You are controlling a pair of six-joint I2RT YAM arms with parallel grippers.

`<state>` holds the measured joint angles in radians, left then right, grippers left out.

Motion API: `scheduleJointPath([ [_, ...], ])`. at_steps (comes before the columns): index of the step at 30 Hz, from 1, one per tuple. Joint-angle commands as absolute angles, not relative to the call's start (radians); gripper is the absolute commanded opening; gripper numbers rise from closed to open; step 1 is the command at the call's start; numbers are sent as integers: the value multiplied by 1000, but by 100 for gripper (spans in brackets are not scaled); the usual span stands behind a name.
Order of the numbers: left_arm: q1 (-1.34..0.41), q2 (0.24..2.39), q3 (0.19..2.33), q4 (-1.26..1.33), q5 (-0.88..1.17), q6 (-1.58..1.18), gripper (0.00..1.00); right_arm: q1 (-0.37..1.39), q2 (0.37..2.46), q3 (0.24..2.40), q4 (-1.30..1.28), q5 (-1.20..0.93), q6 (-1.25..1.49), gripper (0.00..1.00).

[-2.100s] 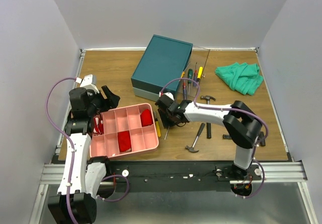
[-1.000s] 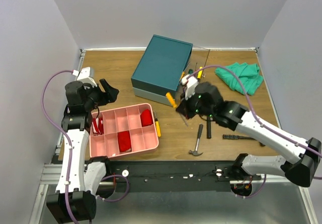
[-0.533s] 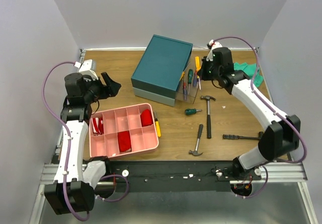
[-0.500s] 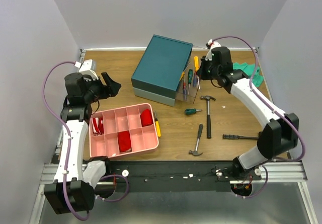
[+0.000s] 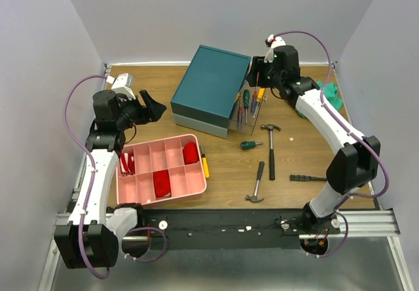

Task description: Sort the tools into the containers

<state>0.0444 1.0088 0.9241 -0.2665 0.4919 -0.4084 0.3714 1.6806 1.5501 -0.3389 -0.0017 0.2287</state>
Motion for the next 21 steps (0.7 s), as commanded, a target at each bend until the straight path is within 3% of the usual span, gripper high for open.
scheduleJointPath([
  [1,12,1066,926,-215,529,-420,80,354,1547,1504,-282,-73,89,68],
  [4,-24,1117,983,-279,564,-237,80,353,1427,1385,-304,-318,-49,99],
  [6,-61,1127,1020,-327,566,-135,83,359,1353,1289,-356,-476,-199,100],
  [12,-78,1143,1072,-480,546,32,84,386,1281,1149,-405,-597,-403,100],
  [16,-78,1146,1100,-561,477,84,84,483,1253,1111,-361,-485,-370,98],
  [21,-71,1092,1105,-548,364,23,88,748,1275,1058,-348,-344,-278,98],
])
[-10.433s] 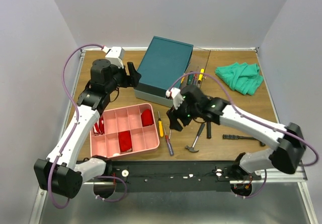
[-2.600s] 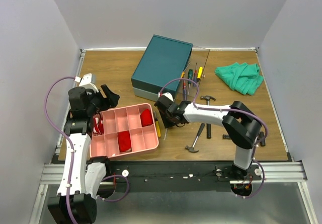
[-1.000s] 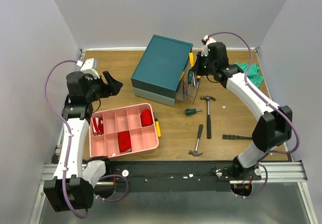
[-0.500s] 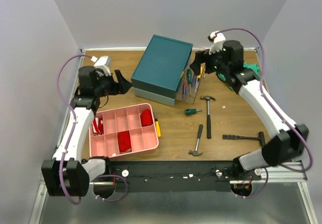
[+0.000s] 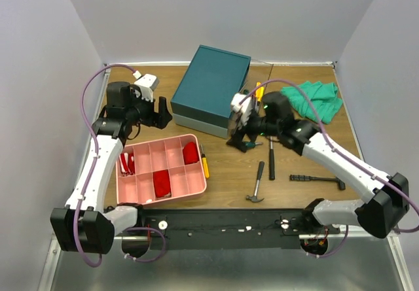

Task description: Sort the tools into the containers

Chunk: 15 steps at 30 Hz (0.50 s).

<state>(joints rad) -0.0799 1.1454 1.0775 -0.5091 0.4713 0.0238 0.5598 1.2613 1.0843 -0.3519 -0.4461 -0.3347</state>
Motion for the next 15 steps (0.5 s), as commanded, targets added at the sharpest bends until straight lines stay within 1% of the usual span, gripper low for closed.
scheduleJointPath([
  [1,-71,1066,1094,-520,350,-33,88,762,1304,1072,-362,-331,-228,98],
  [2,-68,1055,1086,-508,339,-67,89,765,1331,1084,-386,-334,-115,98],
  [4,-49,1019,1057,-482,313,-135,90,765,1406,1101,-397,-347,-34,98],
  [5,-31,1003,1048,-477,319,-223,90,767,1425,1100,-397,-350,53,98],
  [6,22,987,1029,-474,330,-253,90,767,1446,1095,-402,-342,89,98],
  [8,49,937,1014,-468,310,-285,90,767,1499,1075,-419,-301,174,97],
  [12,113,844,970,-445,307,-308,90,778,1537,1026,-399,-227,238,91],
  [15,169,795,963,-463,319,-316,90,805,1555,1025,-394,-157,250,90],
])
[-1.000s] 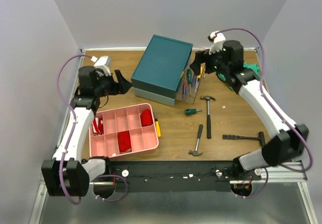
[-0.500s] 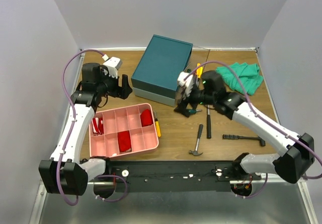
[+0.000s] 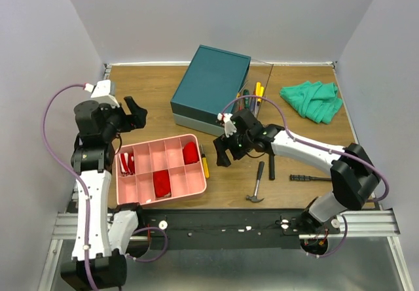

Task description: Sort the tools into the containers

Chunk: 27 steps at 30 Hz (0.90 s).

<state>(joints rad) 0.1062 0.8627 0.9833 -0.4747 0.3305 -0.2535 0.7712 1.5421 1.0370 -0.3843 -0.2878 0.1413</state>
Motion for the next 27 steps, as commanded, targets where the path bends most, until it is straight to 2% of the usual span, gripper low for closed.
scheduleJointPath([
  [1,181,770,960,-468,319,-313,90,811,1560,1026,-394,-137,256,90],
  [9,267,721,963,-489,330,-325,89,847,1669,1083,-394,-107,287,89],
  [27,291,770,945,-451,354,-385,88,966,1859,1221,-336,-22,316,89],
])
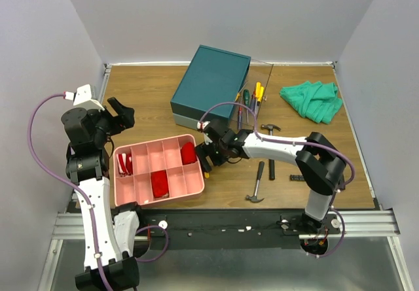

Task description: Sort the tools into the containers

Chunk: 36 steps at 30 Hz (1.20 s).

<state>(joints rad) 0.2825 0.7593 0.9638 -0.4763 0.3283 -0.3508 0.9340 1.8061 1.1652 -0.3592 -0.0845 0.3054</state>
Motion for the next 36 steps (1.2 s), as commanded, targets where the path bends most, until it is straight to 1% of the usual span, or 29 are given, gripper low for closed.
scheduleJointPath([
  [1,293,772,943,-449,357,-388,88,966,1868,1229,-340,33,325,90],
  [3,291,776,942,-445,359,-394,88,968,1882,1233,-351,86,362,94],
  [5,291,782,940,-440,360,-399,88,969,1905,1236,-360,136,376,93],
  [6,291,784,937,-439,359,-402,88,968,1911,1238,-360,149,377,89],
  [8,291,788,934,-436,359,-405,88,974,1934,1250,-368,163,379,85],
  [9,291,790,931,-433,360,-413,88,979,1940,1255,-371,175,379,77],
  [11,293,790,927,-426,360,-419,88,983,1963,1265,-380,192,379,70],
  [12,291,790,922,-425,360,-426,88,985,1971,1269,-385,199,376,64],
  [14,291,792,916,-416,364,-434,88,989,1989,1272,-387,201,367,51],
  [15,291,790,911,-411,364,-434,88,991,1993,1270,-384,201,348,43],
  [16,291,790,910,-408,364,-439,88,992,1994,1269,-383,201,344,40],
  [17,291,790,908,-407,368,-439,88,994,1996,1267,-376,193,338,34],
  [18,291,790,908,-408,367,-439,88,994,1981,1255,-373,186,324,13],
  [19,291,790,908,-407,368,-437,88,993,1971,1252,-374,183,318,4],
  [20,291,788,910,-407,370,-436,88,994,1953,1246,-380,175,307,1],
  [24,291,788,916,-408,391,-439,87,988,1803,1224,-416,118,227,0],
  [25,291,790,920,-407,400,-440,87,983,1711,1215,-420,103,216,1],
  [28,290,799,919,-394,426,-457,86,962,1553,1212,-423,25,181,1],
  [29,290,802,916,-384,437,-460,86,954,1516,1213,-416,-30,175,1],
  [32,282,824,913,-367,463,-480,85,908,1401,1220,-393,-151,172,1],
  [35,258,845,943,-382,477,-459,84,824,1329,1209,-341,-146,245,0],
  [36,249,848,949,-382,473,-454,85,761,1325,1219,-334,-135,299,1],
])
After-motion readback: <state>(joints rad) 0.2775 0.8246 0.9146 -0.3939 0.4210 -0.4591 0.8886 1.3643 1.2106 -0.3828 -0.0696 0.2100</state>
